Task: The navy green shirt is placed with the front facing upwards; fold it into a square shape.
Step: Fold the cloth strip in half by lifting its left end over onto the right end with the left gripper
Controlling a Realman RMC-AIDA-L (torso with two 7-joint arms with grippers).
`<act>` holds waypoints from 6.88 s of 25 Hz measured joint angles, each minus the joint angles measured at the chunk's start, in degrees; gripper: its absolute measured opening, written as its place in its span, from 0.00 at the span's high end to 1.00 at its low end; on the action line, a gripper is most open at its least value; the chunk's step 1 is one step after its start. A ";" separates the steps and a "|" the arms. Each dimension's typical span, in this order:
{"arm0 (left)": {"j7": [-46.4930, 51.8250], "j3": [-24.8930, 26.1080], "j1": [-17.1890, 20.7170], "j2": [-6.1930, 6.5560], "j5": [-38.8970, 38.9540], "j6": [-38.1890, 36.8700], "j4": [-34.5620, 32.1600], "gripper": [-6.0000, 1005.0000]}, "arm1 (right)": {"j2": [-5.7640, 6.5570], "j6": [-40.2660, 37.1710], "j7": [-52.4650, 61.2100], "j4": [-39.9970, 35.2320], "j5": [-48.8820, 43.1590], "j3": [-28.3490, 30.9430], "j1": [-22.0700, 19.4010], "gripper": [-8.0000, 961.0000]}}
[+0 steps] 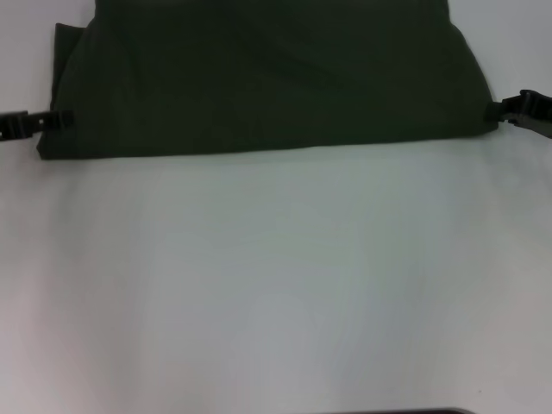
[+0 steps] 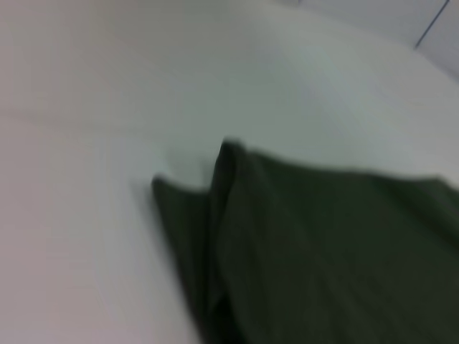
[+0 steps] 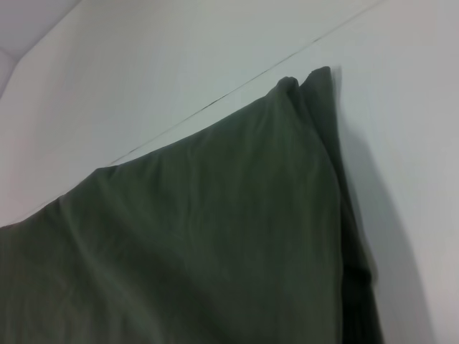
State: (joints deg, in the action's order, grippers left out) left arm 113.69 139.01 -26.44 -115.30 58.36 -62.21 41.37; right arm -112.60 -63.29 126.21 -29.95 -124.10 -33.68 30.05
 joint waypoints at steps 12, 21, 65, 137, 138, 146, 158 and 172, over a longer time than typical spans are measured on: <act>1.39 -0.06 -0.45 0.11 -4.10 -4.11 0.05 0.13 | 0.18 -0.17 0.00 -0.19 0.00 0.05 -0.35 0.99; 1.42 -0.06 -1.55 0.20 -5.19 -5.41 -0.02 0.14 | 0.20 -0.17 0.00 -0.20 0.00 0.11 -0.46 0.99; 6.61 -0.35 -6.55 2.04 -15.88 -9.21 0.30 0.17 | 0.37 -0.79 0.00 -0.13 0.01 0.09 -0.67 0.98; 6.74 -0.04 -3.76 -0.54 -19.92 -7.65 7.70 0.99 | 0.36 -3.64 -2.44 -0.35 0.35 1.44 -1.35 0.98; 6.76 0.17 -3.47 -0.54 -19.82 -7.92 8.16 0.99 | 0.38 -4.50 -2.98 -0.39 0.37 2.11 -1.48 0.98; 6.00 2.27 -2.15 -0.41 -19.65 -11.61 9.50 0.98 | 0.46 -10.65 -4.56 -3.03 0.43 4.17 -3.85 0.99; 0.32 7.91 0.64 -0.90 -19.35 -24.65 12.28 0.97 | 0.59 -19.97 -8.16 -3.95 0.44 6.26 -9.15 0.99; -8.85 16.73 7.70 -1.25 -15.35 -41.02 11.90 0.96 | 0.14 -30.37 -14.44 -3.62 0.18 8.49 -14.30 0.98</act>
State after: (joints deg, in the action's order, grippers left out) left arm 104.84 155.74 -18.75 -116.55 43.01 -103.23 53.26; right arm -112.46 -93.65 111.77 -33.57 -123.93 -25.18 15.75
